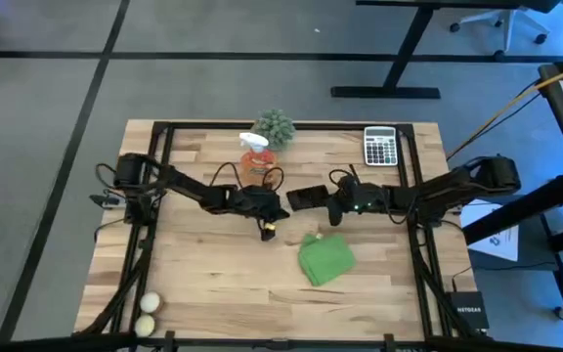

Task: Apply microfiber cloth
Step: Spray the front of the black cellphone with the orange spray cleaning bottle

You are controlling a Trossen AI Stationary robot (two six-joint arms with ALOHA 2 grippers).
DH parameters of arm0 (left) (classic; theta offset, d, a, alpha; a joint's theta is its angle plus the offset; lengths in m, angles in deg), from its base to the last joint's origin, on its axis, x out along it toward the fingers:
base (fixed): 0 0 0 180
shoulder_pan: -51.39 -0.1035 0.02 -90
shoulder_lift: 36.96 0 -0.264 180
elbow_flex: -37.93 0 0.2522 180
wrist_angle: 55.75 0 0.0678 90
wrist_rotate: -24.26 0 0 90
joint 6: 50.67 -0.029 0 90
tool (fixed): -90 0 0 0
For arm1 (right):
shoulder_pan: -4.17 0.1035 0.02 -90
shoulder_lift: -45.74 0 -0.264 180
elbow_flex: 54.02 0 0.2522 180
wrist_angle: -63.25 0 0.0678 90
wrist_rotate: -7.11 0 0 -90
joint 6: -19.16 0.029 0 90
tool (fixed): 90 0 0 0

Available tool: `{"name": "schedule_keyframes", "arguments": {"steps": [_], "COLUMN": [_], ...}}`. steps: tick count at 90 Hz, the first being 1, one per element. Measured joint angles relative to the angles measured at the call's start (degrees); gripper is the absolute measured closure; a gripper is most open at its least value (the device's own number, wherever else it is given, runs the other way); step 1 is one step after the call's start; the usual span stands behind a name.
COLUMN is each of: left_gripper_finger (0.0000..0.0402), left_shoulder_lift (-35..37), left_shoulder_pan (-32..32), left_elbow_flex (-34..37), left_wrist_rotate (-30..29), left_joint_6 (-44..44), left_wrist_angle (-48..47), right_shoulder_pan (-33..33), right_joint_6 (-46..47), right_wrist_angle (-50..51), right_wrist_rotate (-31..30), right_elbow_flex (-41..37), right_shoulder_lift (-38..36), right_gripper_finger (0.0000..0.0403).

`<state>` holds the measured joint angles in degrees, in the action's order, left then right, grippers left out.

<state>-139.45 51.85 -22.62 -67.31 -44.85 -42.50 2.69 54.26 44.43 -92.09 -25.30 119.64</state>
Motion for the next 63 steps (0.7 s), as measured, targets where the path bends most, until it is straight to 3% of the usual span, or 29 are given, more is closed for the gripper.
{"name": "schedule_keyframes", "arguments": {"steps": [15,29,45,63], "left_gripper_finger": [0.0402,0.0402,0.0402,0.0382], "left_shoulder_lift": [9.08,16.23,21.98,24.36], "left_shoulder_pan": [3.86,5.73,5.94,4.19], "left_elbow_flex": [0.06,0.05,0.04,0.04], "left_wrist_rotate": [-3.98,-7.82,-8.03,-7.24], "left_joint_6": [0.09,0.11,0.16,2.19], "left_wrist_angle": [-7.46,-14.05,-15.81,-14.52], "right_shoulder_pan": [0.02,0.04,0.02,0.02], "right_joint_6": [-12.04,-20.95,-29.46,-34.59], "right_wrist_angle": [6.25,19.72,38.01,47.49], "right_wrist_rotate": [4.67,7.43,7.68,7.57], "right_elbow_flex": [3.49,10.23,20.4,27.97], "right_shoulder_lift": [-4.01,-6.07,-6.46,-6.52], "right_gripper_finger": [0.0389,0.0389,0.0389,0.0389]}}
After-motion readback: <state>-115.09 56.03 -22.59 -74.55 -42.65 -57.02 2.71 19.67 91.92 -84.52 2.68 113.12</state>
